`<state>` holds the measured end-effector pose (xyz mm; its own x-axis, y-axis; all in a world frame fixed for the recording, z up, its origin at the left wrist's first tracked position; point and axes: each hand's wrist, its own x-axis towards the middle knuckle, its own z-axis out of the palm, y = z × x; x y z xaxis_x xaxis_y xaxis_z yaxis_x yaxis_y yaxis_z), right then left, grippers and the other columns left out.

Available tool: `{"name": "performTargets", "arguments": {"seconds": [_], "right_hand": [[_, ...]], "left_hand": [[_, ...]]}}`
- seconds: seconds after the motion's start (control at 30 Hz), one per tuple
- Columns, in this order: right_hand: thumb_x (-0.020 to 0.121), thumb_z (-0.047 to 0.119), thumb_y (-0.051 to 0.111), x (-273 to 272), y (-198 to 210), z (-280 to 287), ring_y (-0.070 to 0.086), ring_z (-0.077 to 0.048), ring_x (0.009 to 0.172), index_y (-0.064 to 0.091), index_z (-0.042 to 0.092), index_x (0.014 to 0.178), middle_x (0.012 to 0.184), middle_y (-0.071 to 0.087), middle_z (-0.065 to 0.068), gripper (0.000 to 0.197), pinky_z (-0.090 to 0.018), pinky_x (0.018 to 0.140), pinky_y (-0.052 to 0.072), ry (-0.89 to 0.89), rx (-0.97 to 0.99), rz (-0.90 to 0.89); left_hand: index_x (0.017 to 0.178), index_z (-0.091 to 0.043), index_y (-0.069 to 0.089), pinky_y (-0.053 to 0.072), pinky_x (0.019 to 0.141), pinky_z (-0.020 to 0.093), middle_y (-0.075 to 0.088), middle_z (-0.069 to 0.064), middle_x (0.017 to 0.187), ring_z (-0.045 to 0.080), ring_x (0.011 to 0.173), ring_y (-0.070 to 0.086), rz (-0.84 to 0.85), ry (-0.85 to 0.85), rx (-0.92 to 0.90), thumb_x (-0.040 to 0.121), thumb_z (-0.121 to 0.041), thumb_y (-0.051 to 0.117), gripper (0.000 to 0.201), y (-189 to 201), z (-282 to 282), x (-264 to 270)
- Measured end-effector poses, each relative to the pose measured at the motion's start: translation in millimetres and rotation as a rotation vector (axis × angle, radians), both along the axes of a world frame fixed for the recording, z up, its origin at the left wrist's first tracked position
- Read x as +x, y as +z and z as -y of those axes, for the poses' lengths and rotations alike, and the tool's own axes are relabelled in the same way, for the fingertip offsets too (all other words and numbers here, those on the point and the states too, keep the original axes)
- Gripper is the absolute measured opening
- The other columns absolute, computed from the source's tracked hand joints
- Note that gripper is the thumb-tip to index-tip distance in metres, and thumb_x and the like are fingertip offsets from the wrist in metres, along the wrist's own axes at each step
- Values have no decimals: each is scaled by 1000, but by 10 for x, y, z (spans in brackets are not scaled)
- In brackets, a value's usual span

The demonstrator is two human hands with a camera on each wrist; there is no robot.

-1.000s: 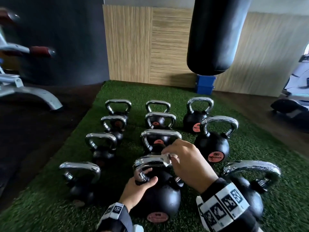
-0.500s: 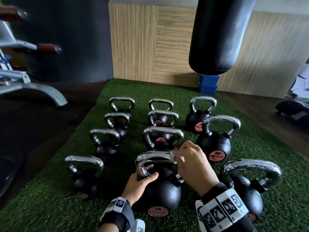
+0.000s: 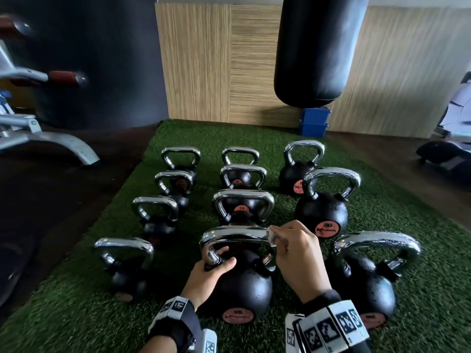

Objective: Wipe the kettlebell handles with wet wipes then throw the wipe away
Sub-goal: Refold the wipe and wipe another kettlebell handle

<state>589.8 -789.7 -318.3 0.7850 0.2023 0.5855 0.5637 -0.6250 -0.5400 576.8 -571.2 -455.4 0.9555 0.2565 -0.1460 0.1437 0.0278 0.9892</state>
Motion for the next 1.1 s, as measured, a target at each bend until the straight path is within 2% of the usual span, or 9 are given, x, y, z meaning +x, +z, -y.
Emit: {"name": "performTargets", "arguments": {"seconds": [0.13,0.33,0.47,0.57,0.67,0.8,0.93,1.03,1.1], "right_hand": [[85,2,71,82,-213,117,65,-7,82,80,20,102,93,72,6,27,-3,72,41,-67,154,-146],[87,11,74,233,-527,282,73,-14,86,79,26,105,92,78,9,24,-44,85,59,-35,401,-425],[90,7,71,233,-714,287,67,-9,71,80,35,96,82,78,1,30,-27,71,57,82,640,-484],[91,-1,65,200,-837,276,67,-12,75,77,13,107,92,78,-11,24,-20,68,56,206,947,-684],[88,-10,62,179,-925,237,68,-14,78,75,4,105,96,77,-13,25,-21,69,58,276,1212,-835],[85,-9,67,190,-1000,240,68,-17,78,74,1,105,94,77,-15,23,-22,67,55,220,1087,-897],[80,0,77,146,-991,336,69,-24,81,75,0,102,90,77,-19,21,-38,80,55,151,885,-786],[74,10,85,17,-879,407,70,-27,85,78,6,96,93,76,-21,23,-41,86,56,214,840,-761],[72,15,87,-83,-739,409,71,-27,88,78,10,99,96,76,-20,28,-39,87,56,320,761,-772]], "left_hand": [[113,-41,74,46,87,14,76,-22,107,-9,102,68,-7,12,12,55,-65,88,65,-5,-7,2],[114,-41,73,42,89,12,73,-29,108,-17,103,63,-32,2,83,58,-70,85,64,49,-17,-32],[113,-40,71,41,92,8,73,-30,105,-16,107,61,-68,-7,146,65,-66,82,55,115,-12,-53],[119,-36,71,42,104,22,73,-20,112,1,113,64,-132,28,189,66,-66,81,62,165,7,-70],[112,-31,74,50,103,32,76,-7,111,15,109,68,-223,27,328,56,-86,73,78,237,7,-106],[117,-24,73,50,99,33,74,6,120,26,114,67,-368,-71,607,62,-97,49,95,413,11,-160],[121,-12,68,48,97,32,69,14,126,29,118,64,-529,-167,977,76,-96,30,103,633,29,-253],[105,-11,72,52,84,31,75,10,111,30,106,70,-508,-253,1094,87,-75,51,70,860,27,-330],[90,-12,74,53,68,23,79,7,96,24,83,76,-399,-336,814,94,-42,65,32,1003,50,-357]]}}
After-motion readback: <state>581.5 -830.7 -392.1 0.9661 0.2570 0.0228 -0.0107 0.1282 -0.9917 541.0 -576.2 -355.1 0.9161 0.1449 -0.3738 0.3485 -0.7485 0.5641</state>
